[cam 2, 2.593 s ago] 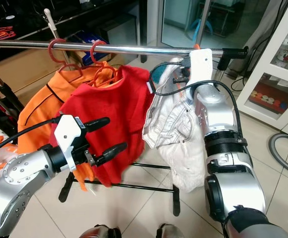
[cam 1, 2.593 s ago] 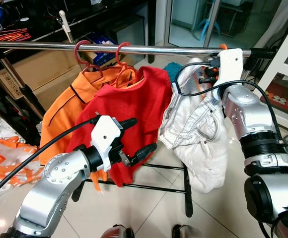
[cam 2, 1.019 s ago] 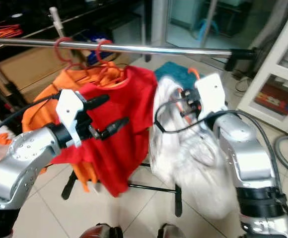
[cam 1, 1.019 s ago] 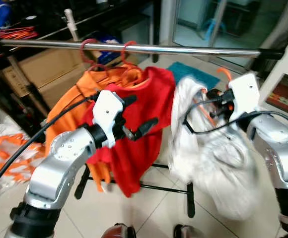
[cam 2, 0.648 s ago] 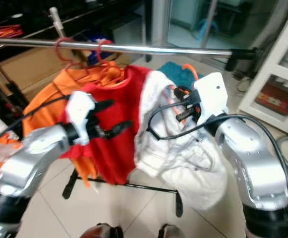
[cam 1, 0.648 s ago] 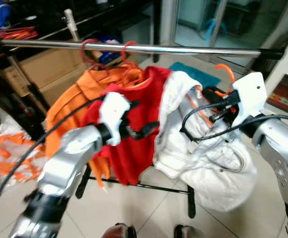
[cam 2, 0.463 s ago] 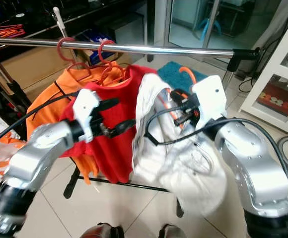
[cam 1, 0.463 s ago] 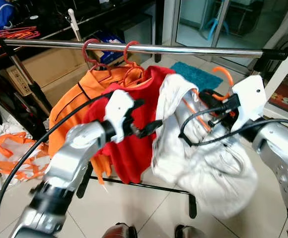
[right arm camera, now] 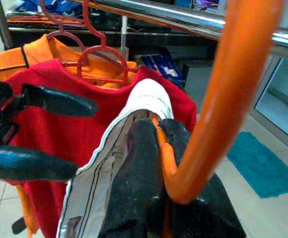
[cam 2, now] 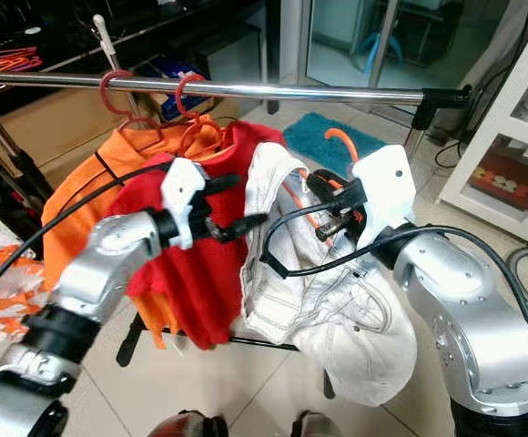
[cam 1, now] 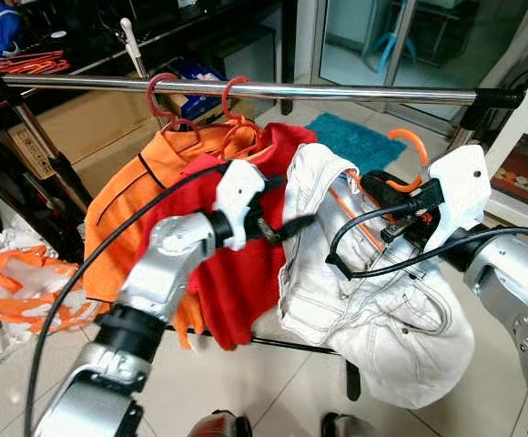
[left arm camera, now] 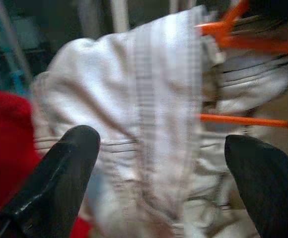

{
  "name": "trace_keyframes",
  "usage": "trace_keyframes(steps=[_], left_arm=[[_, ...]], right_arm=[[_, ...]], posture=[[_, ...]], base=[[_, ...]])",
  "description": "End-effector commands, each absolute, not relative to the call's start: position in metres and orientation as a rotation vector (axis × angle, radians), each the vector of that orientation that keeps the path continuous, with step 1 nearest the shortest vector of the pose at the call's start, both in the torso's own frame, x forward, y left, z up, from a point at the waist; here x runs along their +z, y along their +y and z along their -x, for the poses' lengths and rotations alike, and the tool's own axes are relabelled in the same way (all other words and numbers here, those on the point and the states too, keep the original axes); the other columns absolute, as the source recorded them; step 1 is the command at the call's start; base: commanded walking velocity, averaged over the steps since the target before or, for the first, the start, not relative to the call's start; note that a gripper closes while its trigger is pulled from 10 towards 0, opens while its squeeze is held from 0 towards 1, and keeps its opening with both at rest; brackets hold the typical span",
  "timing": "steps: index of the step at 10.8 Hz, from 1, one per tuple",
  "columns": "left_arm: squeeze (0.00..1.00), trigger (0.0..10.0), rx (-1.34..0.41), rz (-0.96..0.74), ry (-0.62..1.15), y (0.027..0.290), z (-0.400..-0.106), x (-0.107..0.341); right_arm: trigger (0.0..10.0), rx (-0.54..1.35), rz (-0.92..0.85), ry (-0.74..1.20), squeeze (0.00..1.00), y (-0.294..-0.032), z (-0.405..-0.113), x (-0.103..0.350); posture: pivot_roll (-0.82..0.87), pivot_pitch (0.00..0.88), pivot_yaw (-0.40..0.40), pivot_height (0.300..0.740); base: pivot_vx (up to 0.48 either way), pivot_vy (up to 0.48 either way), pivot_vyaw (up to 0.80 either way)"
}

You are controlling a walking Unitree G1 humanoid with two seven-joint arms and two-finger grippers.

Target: Hang hanger

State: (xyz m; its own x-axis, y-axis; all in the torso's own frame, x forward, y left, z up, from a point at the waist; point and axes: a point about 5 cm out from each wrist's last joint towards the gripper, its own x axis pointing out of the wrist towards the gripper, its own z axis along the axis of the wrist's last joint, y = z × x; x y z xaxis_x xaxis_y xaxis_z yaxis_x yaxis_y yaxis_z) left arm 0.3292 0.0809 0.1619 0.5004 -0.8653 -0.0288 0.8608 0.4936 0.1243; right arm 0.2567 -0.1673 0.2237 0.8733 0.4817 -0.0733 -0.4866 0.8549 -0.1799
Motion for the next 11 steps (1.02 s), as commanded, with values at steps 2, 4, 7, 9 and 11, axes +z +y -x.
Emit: trace_keyframes(steps=[2,4,7,9,11], left_arm=[[0.0,10.0,-1.131,-0.13,-0.042,0.079,-0.326,0.162],[0.0,10.0,-0.991,-0.205,-0.047,0.088,-0.339,0.155],[0.0,0.0,-0.942,-0.186,-0.033,0.088,-0.345,0.151],[0.0,0.0,-0.954,-0.18,-0.039,0.084,-0.345,0.149],[0.0,0.0,-0.954,-0.182,-0.049,0.085,-0.344,0.149]], right_arm=[[0.0,0.516,0.197,-0.033,0.0,-0.164,-0.249,0.236],[0.0,0.53,0.188,-0.037,0.0,-0.159,-0.247,0.237],[0.0,0.557,0.189,-0.043,0.0,-0.155,-0.244,0.238],[0.0,0.568,0.197,-0.037,0.0,-0.155,-0.242,0.238],[0.0,0.589,0.203,-0.03,0.0,-0.153,-0.241,0.237]], posture=[[-0.09,0.082,0.115,0.74],[-0.1,0.067,0.115,0.74],[-0.11,0.05,0.125,0.74],[-0.12,0.037,0.127,0.74],[-0.11,0.031,0.123,0.74]], base=[[0.0,0.0,0.0],[0.0,0.0,0.0],[0.0,0.0,0.0],[0.0,0.0,0.0],[0.0,0.0,0.0]])
